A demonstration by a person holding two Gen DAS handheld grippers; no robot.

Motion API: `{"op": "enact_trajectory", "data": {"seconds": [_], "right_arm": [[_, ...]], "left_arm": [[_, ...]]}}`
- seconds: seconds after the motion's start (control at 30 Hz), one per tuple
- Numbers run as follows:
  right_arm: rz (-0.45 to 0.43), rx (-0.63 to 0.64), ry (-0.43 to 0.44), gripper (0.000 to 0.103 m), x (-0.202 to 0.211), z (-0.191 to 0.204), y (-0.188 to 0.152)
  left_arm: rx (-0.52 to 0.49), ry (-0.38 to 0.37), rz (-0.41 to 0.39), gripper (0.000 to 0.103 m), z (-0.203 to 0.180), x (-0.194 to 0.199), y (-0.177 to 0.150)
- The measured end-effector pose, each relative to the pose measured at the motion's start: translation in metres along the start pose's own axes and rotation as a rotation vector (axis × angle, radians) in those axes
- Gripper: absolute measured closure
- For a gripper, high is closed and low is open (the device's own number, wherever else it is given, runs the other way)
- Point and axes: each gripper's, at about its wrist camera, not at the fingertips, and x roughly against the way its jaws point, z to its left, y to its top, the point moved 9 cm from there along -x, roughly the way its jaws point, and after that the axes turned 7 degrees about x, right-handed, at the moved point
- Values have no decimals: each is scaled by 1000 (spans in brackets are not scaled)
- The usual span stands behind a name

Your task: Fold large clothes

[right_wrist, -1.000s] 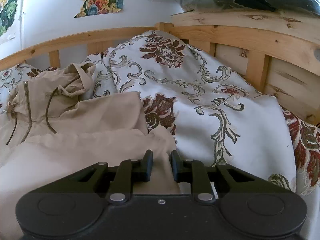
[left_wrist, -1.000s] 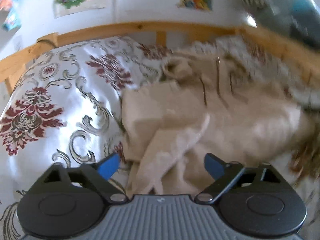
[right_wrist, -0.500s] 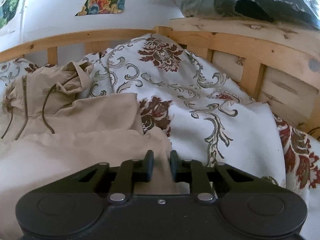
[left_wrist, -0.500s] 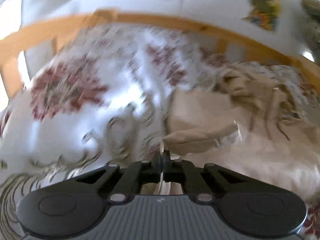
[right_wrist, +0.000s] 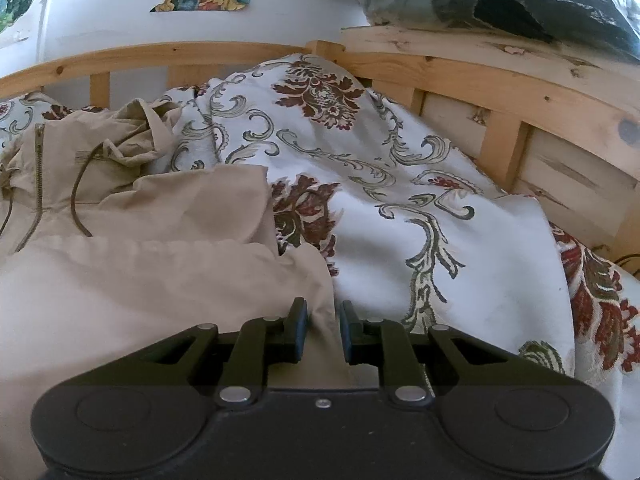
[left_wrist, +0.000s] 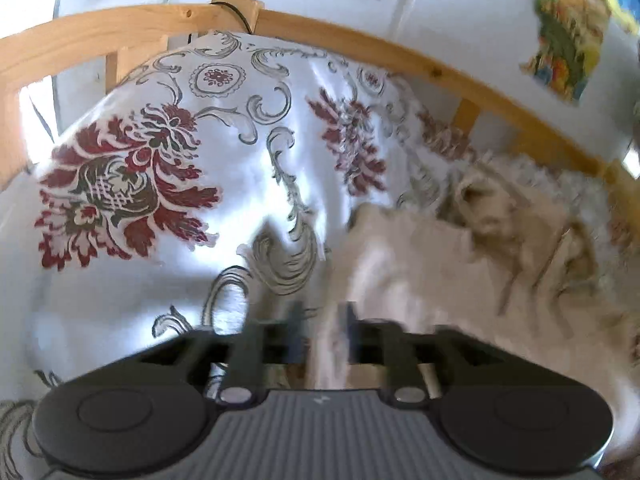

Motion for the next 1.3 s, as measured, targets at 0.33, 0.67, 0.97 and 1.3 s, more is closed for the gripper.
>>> {"op": "enact_trajectory", "data": {"seconds": [0.33,0.67,0.97,1.3], "right_arm": [[-195,80,62,42,42,34,27],[-402,355,279,1,77,145,28],[-216,384,310,2,28,166,4],[-261,275,248,1,56,115,23]], "left_arm": [[-289,-130,-123,7,-76,33,-33],[-458,-195,-52,6,-180,-38,-103],[-453,-17,-19,10,-117,-81,-105],[-370,-30,-63,12,-47,-18,-65]]}}
